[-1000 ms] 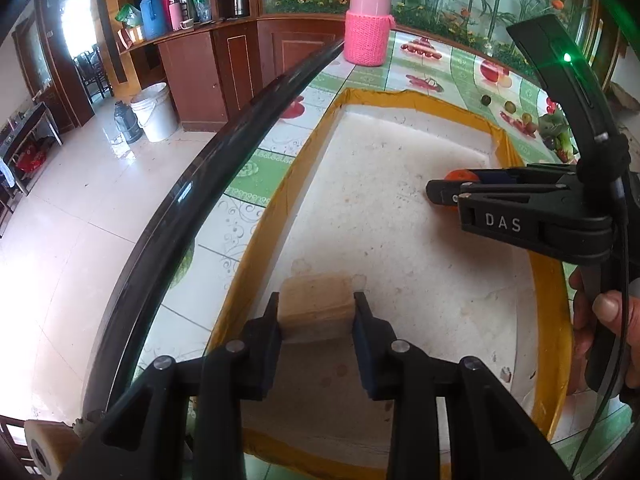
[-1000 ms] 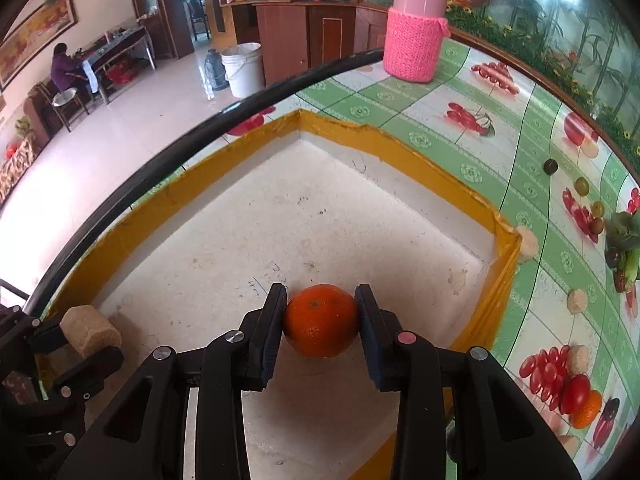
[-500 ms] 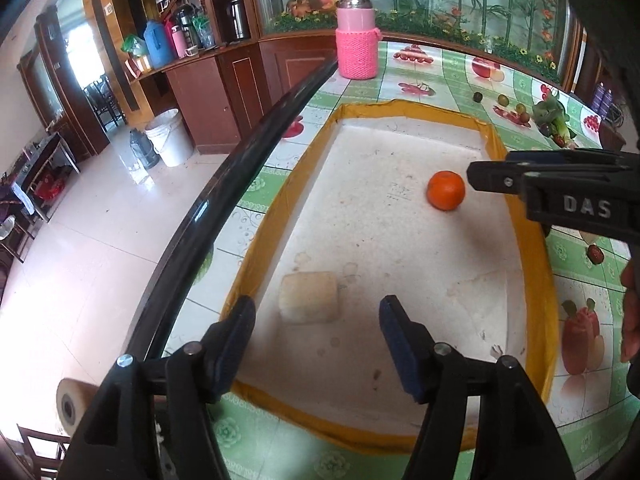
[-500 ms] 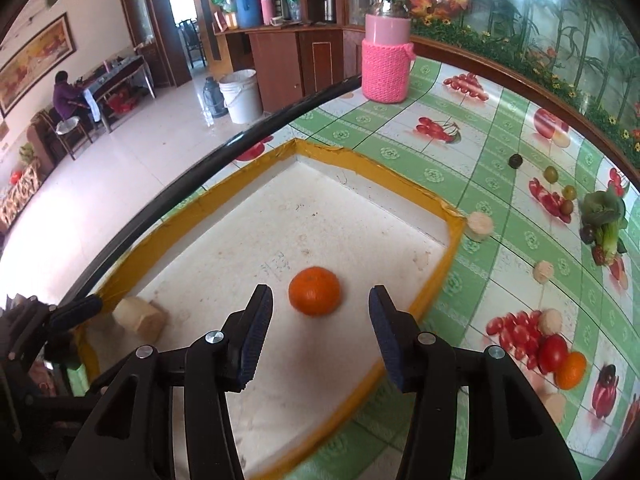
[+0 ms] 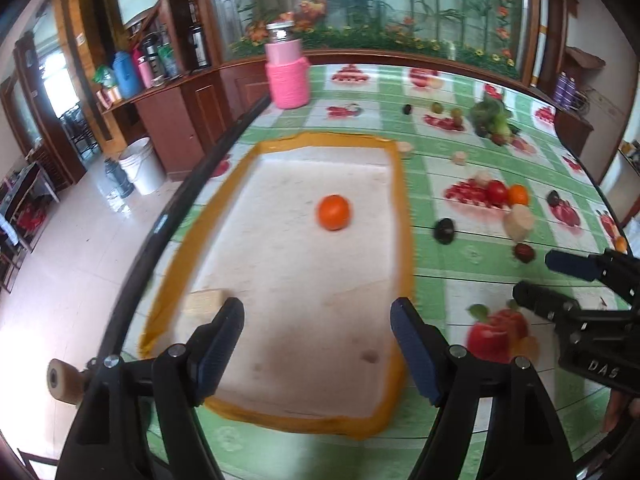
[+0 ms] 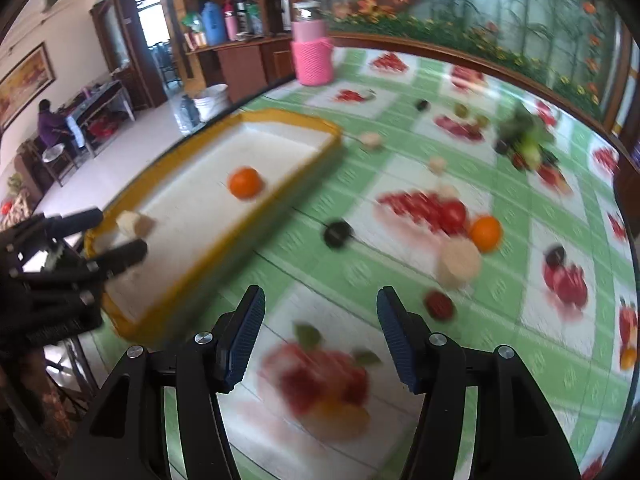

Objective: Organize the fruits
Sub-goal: 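Move both grippers back out of the tray toward the fruits, then grasp the red date with the left gripper while the right gripper grasps a tangerine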

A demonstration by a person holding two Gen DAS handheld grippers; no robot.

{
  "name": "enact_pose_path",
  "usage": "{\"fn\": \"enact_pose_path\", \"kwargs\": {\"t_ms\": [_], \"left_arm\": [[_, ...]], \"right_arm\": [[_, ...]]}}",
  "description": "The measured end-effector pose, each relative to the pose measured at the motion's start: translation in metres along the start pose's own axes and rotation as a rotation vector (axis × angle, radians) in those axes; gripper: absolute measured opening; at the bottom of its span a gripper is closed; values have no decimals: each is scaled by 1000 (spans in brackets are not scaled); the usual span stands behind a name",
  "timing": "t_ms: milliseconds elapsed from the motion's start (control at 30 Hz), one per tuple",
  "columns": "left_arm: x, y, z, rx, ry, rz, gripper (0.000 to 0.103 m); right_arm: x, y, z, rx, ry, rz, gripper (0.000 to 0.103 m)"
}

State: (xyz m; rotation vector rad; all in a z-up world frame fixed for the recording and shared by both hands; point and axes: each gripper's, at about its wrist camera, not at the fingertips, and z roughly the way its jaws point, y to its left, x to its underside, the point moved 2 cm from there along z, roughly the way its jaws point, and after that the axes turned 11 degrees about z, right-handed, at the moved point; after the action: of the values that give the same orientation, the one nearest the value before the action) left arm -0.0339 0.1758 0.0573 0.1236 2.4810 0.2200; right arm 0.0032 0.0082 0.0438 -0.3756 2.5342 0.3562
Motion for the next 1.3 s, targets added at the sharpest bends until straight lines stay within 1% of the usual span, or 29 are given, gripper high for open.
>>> {"fn": "enact_pose_path", "kwargs": {"t_ms": [200, 267, 367, 400, 533, 633, 667, 733, 767, 800, 900, 933, 967, 1067, 1300], "left_arm": [[-11, -58, -5, 61, -6, 109, 79], [-15, -77, -6, 80, -5, 145, 80], [-18, -98, -10, 112, -7, 178, 81], [-19, -103, -11, 121, -7, 185, 81], [-23, -116, -10, 129, 3, 199, 82], [-25, -122, -7, 141, 15, 190, 83], [-26, -123, -5, 145, 17, 187, 83], [-29, -128, -2, 151, 23, 185, 83], [-31, -131, 0, 158, 27, 185, 83], [-33, -134, 3, 162, 31, 184, 83], [-40, -144, 13, 177, 48, 184, 83], [-43, -148, 16, 183, 56, 184, 83], [-45, -152, 20, 189, 61, 184, 83], [-53, -164, 34, 208, 81, 178, 83], [-67, -180, 71, 228, 128, 136, 82]], "right_arm": [[27, -70, -18, 92, -11, 116, 58], [30, -91, -25, 119, -28, 146, 58], [30, -134, -38, 164, -67, 236, 58], [29, -153, -43, 191, -83, 274, 58], [21, -232, -61, 369, -143, 412, 58], [18, -289, -68, 481, -151, 533, 58], [18, -306, -66, 490, -136, 575, 61], [20, -328, -59, 472, -96, 635, 61], [20, -336, -53, 457, -74, 649, 61], [21, -340, -48, 461, -56, 647, 61], [23, -338, -35, 461, -23, 607, 60], [23, -336, -35, 476, -37, 593, 58], [22, -336, -34, 468, -44, 590, 49], [19, -338, -34, 461, -52, 581, 33], [17, -328, -33, 423, -66, 557, 31]]}}
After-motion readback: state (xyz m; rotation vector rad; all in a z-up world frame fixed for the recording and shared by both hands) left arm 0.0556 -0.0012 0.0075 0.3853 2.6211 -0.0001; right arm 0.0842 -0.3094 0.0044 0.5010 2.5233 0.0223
